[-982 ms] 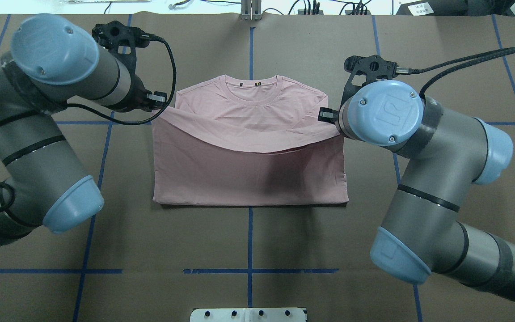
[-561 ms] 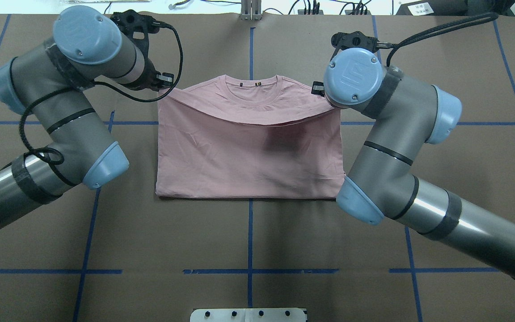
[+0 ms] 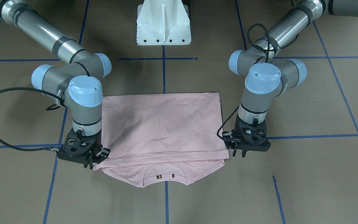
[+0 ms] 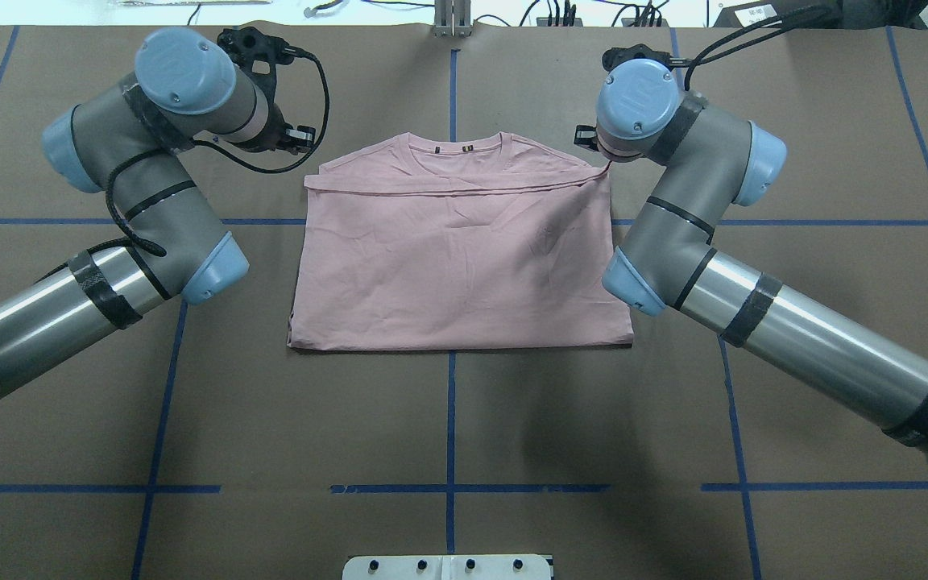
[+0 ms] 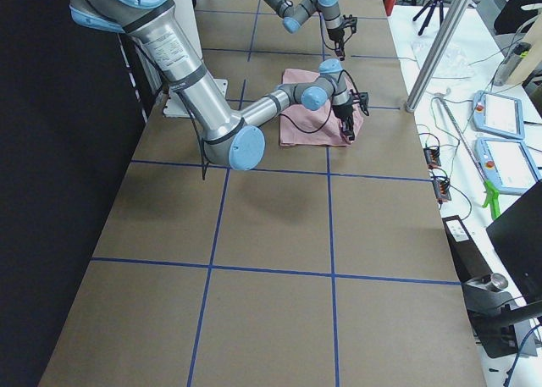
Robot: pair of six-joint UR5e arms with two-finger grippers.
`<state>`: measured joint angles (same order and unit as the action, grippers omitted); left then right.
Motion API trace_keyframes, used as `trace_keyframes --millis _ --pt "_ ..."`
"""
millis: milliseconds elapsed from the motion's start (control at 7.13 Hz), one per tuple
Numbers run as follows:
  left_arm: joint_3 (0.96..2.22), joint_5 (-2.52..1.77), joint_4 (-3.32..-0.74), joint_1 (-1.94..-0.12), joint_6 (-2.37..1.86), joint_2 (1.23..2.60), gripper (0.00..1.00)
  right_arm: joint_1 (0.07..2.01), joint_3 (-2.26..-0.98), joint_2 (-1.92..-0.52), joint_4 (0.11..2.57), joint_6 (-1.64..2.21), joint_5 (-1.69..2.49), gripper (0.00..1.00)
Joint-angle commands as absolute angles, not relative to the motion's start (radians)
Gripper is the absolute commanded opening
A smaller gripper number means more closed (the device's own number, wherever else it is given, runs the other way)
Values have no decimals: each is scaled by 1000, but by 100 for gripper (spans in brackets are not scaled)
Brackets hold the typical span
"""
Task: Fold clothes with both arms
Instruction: 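Release the hem with both grippers and raise them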
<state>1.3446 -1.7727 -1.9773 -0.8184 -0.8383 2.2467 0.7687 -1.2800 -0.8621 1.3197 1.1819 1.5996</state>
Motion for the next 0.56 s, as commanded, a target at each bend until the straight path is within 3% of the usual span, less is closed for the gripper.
trace_keyframes --millis 0,421 --pt "1377 -1781 -1991 -838 -758 2228 100 782 -1266 -857 1302 1135 1643 100" --pt "1690 -1781 -1993 -758 -860 2004 100 788 -1430 -944 1307 1055 1721 100"
